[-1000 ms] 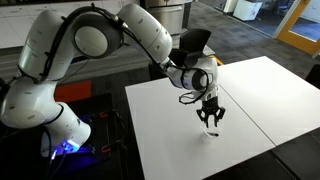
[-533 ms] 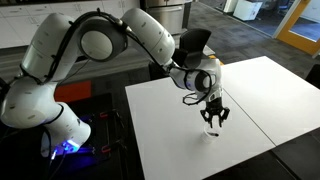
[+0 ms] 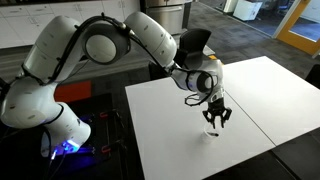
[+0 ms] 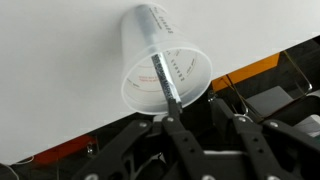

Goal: Take the marker from the clear cup and place it on the table

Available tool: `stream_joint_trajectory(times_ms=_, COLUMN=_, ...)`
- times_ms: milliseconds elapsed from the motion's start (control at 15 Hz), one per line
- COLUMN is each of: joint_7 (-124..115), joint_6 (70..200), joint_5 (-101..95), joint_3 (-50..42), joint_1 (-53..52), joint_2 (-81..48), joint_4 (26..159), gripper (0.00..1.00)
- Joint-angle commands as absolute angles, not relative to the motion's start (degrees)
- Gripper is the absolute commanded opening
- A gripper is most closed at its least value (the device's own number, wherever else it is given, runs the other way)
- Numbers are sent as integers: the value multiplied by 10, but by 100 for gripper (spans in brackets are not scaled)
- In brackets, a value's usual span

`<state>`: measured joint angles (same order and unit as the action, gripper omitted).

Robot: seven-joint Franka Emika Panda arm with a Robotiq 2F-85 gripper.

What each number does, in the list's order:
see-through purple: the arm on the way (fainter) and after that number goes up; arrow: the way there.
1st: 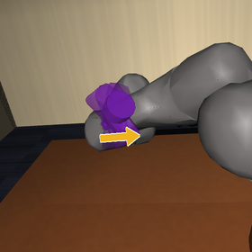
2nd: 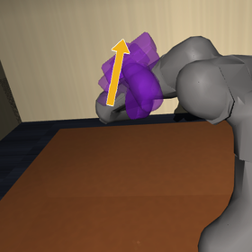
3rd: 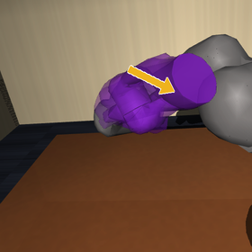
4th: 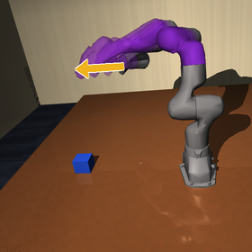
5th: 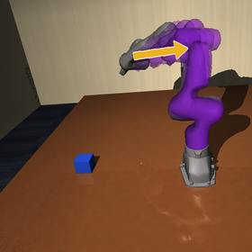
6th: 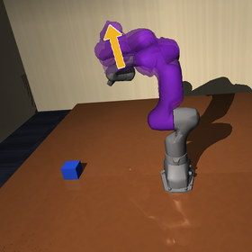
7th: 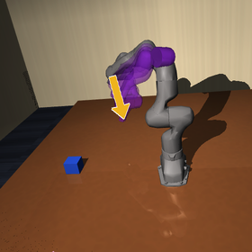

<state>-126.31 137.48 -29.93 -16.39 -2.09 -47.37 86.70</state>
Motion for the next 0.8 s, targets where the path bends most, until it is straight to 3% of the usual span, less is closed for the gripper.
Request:
stream_joint_trajectory(times_ms=0, joint_7=-1247, joint_6=1373, joint_5=-278, joint_3=-176, joint_1=-28, joint_2=-486, joint_4=853, gripper=41)
stream_joint_trajectory(times_ms=733, joint_7=-1243, joint_6=1367, joint_5=-259, joint_3=-174, joint_1=-25, joint_2=-505, joint_4=850, gripper=40)
